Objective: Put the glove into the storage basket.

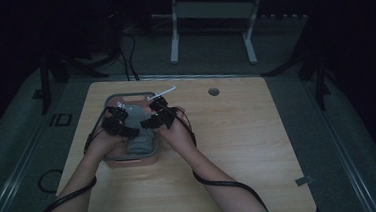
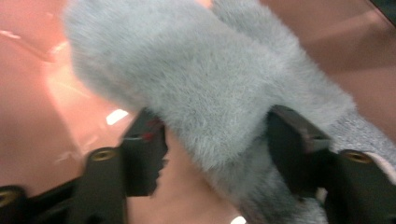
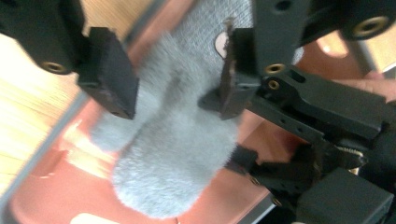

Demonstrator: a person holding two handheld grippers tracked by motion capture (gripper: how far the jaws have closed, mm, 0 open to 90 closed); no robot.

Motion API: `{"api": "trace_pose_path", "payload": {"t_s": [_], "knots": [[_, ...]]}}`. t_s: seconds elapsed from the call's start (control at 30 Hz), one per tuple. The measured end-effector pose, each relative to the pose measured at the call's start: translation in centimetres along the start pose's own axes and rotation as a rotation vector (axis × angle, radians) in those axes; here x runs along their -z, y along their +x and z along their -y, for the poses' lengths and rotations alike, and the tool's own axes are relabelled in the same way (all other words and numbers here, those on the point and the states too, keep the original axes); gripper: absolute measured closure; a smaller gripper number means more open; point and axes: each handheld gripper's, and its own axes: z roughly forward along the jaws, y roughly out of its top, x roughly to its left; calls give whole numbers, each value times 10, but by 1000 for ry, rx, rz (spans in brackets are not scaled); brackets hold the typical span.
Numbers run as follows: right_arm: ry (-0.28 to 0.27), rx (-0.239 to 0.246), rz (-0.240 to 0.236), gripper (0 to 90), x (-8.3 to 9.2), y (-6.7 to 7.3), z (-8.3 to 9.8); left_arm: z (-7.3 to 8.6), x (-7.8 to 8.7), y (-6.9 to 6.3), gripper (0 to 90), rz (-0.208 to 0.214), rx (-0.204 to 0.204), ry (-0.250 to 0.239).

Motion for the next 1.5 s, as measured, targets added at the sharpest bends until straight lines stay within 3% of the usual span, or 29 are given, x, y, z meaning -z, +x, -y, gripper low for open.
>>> {"api": "trace_pose_path", "payload": {"t_s": [0.07, 0.27, 0.3, 0.33, 0.37, 0.63, 0.87, 1.1, 1.23, 1.3, 1.47, 1.5], "knots": [[-4, -13, -16, 390, 7, -6, 1, 1, 6, 1, 271, 1, -2, -23], [-26, -29, -42, 307, 23, -19, 8, 3, 18, 4, 193, -26, 10, -85], [-36, -34, -48, 298, 27, -22, 9, 5, 24, 3, 193, -39, 13, -123], [-37, -26, -91, 249, 34, -25, 14, 5, 27, 2, 183, -35, 17, -140], [-40, -18, -97, 243, 37, -27, 16, 6, 29, 1, 177, -31, 22, -161], [-44, 38, -78, 243, 57, -34, 35, 12, 36, -14, 126, -9, -4, -225], [-51, 87, -69, 223, 75, -41, 59, 17, 46, -42, 126, 63, -57, -277], [-35, 184, -80, 196, 84, -42, 80, 18, 49, -68, 127, 117, -118, -286], [-30, 194, -86, 196, 88, -44, 90, 19, 49, -83, 127, 136, -169, -288], [-29, 193, -89, 196, 89, -46, 92, 19, 49, -87, 127, 141, -175, -292], [-35, 204, -93, 196, 96, -53, 108, 21, 48, -105, 127, 185, -212, -302], [-41, 217, -100, 196, 99, -57, 118, 23, 46, -111, 127, 215, -227, -302]]}}
